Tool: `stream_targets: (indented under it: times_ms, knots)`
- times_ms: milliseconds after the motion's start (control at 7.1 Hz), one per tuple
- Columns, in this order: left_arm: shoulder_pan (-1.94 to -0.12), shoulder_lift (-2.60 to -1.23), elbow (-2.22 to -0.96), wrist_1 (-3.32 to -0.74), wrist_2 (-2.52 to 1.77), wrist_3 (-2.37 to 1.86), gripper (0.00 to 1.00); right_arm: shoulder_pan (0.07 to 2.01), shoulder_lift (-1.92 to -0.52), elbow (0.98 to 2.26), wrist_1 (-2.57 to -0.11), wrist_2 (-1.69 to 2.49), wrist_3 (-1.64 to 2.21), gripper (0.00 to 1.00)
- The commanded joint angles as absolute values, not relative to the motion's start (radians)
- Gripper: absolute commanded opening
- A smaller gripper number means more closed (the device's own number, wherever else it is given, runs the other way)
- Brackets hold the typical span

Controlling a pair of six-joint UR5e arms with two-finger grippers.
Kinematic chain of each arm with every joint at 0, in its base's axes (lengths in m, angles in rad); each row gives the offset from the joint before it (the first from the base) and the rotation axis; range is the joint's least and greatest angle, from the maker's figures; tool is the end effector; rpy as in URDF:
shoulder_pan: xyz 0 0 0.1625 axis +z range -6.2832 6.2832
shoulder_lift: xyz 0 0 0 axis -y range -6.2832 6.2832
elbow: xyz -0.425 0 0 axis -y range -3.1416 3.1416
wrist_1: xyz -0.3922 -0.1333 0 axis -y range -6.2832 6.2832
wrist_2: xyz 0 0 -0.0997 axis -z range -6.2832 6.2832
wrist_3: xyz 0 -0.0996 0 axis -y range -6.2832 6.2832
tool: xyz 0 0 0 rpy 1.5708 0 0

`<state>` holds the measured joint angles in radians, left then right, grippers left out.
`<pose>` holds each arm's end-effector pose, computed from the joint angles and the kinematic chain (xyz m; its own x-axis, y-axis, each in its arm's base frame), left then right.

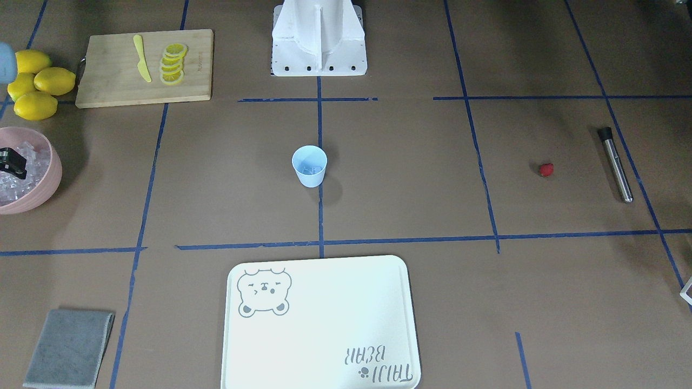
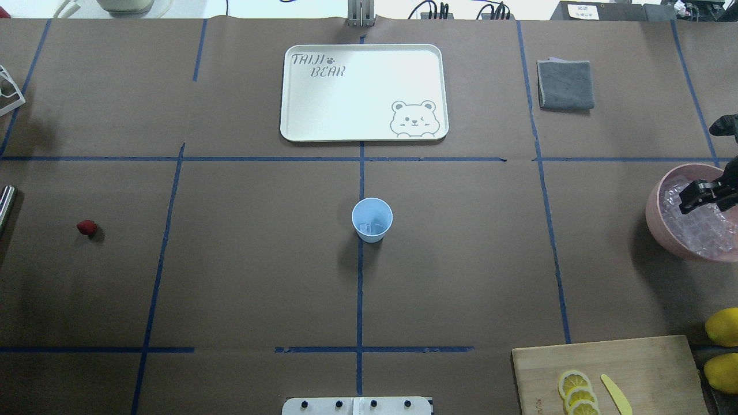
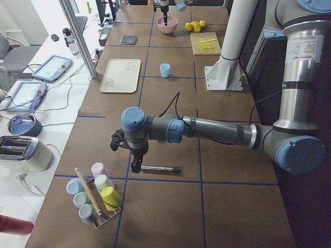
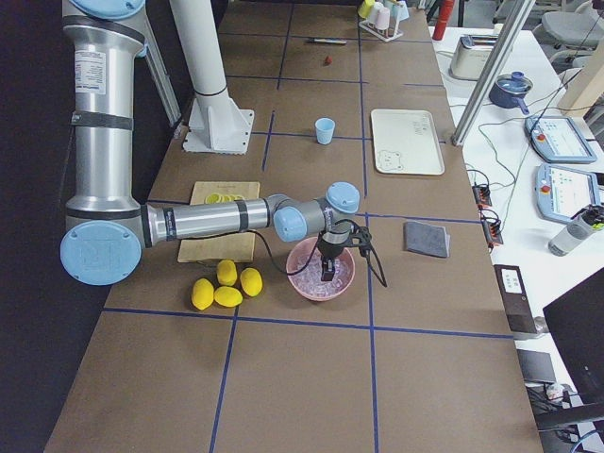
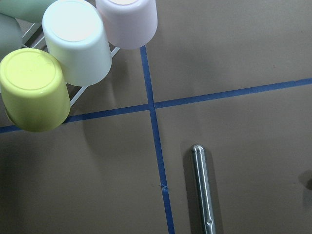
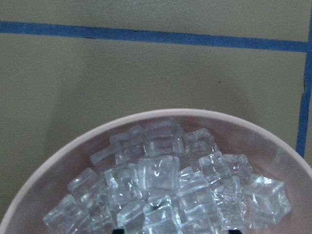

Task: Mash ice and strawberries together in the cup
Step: 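Lower the right gripper into the bowl and grasp a third ice cube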

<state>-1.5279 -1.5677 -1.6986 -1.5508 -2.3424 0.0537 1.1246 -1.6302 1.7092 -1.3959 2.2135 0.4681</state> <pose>-0.0426 -0.4967 0.5993 0.7097 0.1567 -0.6869 -0.0809 0.9866 0.1416 -0.1417 -0.4668 0.6079 0.7749 -0.0355 0.6311 0.0763 0.9964 -0.0376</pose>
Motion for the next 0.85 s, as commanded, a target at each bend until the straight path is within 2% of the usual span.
stream_targets:
  times_ms: [0,282,423,704]
  knots:
    - [-1.528,-1.568,-1.707,-1.551,-2.342,0.054,1.0,1.126,-1.628,1.709,-1.396,2.212,0.469,0.55]
    - [-1.528,-1.568,-1.709,-1.551,-2.342,0.054,1.0,1.127,-1.621,1.71,-1.396,2.212,0.468,0.21]
    - [-1.528,-1.568,-1.709,-1.551,-2.342,0.054,1.0,1.131,-1.623,1.712,-1.396,2.21,0.468,0.07]
    - [-1.528,-1.568,-1.709,-1.551,-2.342,0.054,1.0,1.153,-1.621,1.724,-1.397,2.212,0.466,0.03]
